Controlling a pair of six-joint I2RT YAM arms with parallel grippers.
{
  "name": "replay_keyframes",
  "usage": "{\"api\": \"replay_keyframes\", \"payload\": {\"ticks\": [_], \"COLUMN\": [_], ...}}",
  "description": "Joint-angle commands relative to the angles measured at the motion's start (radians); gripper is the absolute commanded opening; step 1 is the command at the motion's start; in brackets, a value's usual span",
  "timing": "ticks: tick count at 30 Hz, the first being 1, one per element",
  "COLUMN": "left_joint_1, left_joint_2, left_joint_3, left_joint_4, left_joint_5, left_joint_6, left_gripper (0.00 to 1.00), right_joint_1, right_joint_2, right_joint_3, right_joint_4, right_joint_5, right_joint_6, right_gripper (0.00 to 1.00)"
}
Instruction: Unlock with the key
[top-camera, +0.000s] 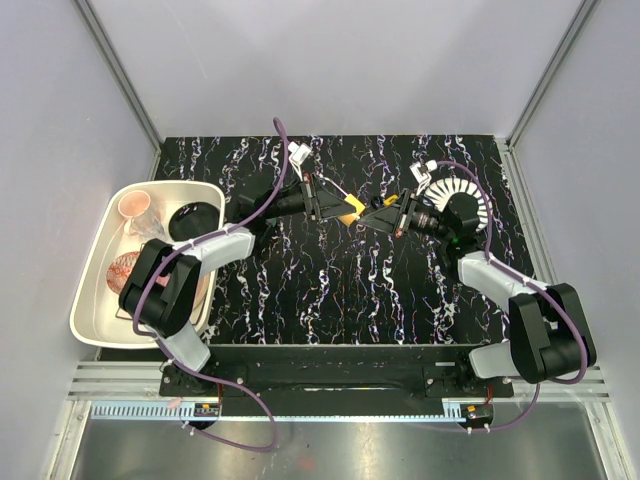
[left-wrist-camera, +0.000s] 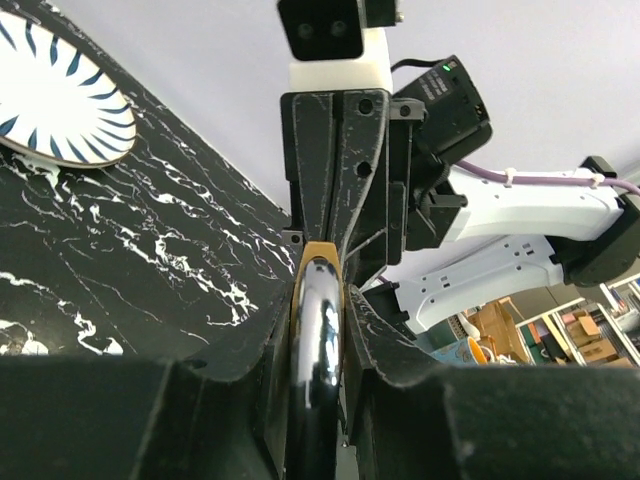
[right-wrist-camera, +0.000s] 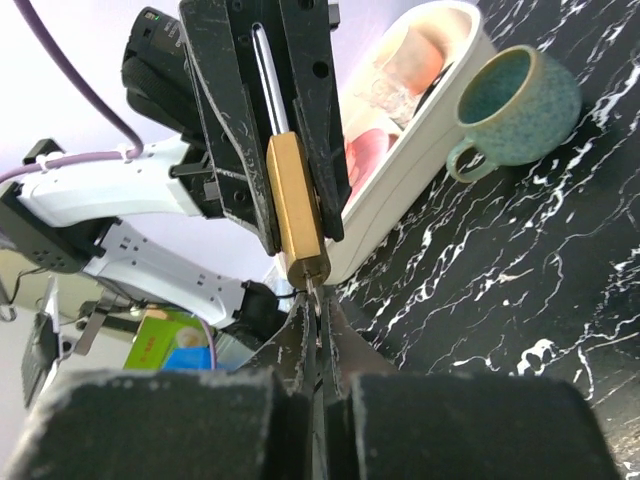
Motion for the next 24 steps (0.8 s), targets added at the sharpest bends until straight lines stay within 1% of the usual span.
{"api": "replay_keyframes", "payload": {"ticks": [1,6,13,19,22,24], "left_joint_1": [-0.024,-0.028,-0.03,-0.042,-0.053,-0.059], "left_joint_2": [-0.032,-0.028,-0.035,-0.029,-0.025,-0.023], "left_joint_3": [0.044,0.03,0.027,0.035,0.029,0.03], "left_joint_4": [-0.094,-0.012,-0.006,-0.023,0.024,0.038], "left_joint_5": [0.005,0.023,0.028,0.034,0.048,0.057], "left_joint_6": [0.037,0.011,0.011,0.002,-0.015,-0.016], "left_gripper": [0.0,0.0,0.0,0.0,0.0,0.0], "right_joint_1": [-0.004,-0.003,-0.004,-0.003,-0.003,-0.004], "right_joint_2": [-0.063,-0.051,-0.048,-0.053,-0.036,-0.025], "right_joint_3": [0.017,0.021,0.024,0.028,0.035,0.043], "right_joint_4": [0.008,0.017,-0.002,-0.057,-0.043,-0.004], "right_joint_5": [0.156,0.145,0.145,0.2,0.19,0.17], "right_joint_6": [-0.081,-0.077,-0.097,-0.149,-0.121,-0.091], "right_gripper": [0.0,0.0,0.0,0.0,0.0,0.0]}}
